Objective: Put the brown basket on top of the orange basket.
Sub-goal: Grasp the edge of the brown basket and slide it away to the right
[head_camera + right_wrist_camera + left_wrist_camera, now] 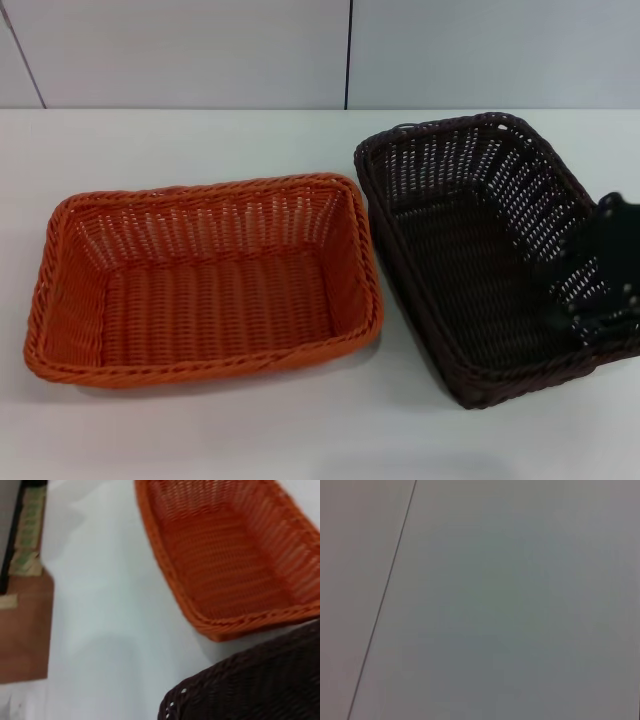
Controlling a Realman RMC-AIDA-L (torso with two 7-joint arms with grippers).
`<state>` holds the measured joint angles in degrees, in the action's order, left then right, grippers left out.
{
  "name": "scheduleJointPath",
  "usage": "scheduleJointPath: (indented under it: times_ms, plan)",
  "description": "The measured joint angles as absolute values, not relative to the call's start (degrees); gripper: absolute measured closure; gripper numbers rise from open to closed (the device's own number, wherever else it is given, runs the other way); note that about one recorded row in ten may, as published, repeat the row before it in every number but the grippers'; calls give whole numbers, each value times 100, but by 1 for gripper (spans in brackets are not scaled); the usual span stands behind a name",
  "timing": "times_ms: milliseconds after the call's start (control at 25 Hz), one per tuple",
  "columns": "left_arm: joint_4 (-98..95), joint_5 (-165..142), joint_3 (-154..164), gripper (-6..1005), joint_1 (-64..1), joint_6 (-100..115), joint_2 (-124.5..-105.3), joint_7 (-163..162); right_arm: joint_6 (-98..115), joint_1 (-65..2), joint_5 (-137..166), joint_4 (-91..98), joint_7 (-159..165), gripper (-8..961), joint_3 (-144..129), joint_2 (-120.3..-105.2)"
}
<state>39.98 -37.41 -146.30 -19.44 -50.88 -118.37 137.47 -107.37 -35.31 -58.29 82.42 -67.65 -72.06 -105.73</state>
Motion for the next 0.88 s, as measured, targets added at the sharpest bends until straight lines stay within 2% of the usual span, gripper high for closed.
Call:
scheduleJointPath:
  times_ms: [880]
  plan:
    - [4014, -3713, -14739, 531, -2052, -4909, -11830, 13758, -10749, -3752, -5379, 8112, -7021, 558, -8009, -10628]
